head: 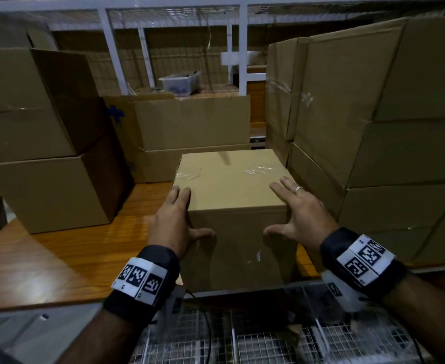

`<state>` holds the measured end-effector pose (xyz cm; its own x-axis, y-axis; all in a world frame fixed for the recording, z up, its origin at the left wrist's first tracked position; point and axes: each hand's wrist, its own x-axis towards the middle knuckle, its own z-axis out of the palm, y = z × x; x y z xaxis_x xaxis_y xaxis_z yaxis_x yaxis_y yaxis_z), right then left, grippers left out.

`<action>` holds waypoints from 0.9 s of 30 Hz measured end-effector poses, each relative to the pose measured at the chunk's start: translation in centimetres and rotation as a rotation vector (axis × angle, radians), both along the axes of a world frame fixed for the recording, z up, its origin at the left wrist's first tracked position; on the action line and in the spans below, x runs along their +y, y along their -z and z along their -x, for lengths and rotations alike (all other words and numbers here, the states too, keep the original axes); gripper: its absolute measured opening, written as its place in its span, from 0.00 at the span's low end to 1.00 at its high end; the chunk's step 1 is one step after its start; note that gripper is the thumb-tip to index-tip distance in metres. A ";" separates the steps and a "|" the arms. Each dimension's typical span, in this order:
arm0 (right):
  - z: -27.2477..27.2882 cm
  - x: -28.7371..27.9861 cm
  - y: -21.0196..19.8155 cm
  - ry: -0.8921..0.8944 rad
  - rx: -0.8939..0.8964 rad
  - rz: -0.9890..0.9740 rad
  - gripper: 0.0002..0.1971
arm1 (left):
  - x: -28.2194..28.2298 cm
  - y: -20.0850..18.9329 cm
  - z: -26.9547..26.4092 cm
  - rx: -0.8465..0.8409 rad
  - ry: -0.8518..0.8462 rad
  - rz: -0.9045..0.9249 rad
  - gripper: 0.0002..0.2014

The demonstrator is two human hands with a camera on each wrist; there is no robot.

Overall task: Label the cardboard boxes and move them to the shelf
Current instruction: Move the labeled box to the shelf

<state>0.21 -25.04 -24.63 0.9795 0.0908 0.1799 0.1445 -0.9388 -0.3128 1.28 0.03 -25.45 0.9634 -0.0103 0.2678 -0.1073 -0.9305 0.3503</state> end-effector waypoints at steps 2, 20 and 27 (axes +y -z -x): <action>-0.1 0.2 0.2 -0.003 -0.023 0.008 0.52 | -0.2 0.0 0.2 -0.018 0.011 -0.012 0.52; 2.3 -0.1 0.4 -0.051 -0.118 -0.014 0.49 | 0.2 -0.9 4.2 -0.114 0.061 -0.076 0.47; 5.1 -0.4 0.3 -0.066 -0.174 -0.023 0.50 | 0.3 -1.0 7.3 -0.154 0.075 -0.056 0.46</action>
<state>-4.89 -25.40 -24.92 0.9253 0.1481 0.3492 0.2599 -0.9181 -0.2994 -6.03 0.37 -24.48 0.9069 -0.1000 0.4093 -0.2258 -0.9354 0.2719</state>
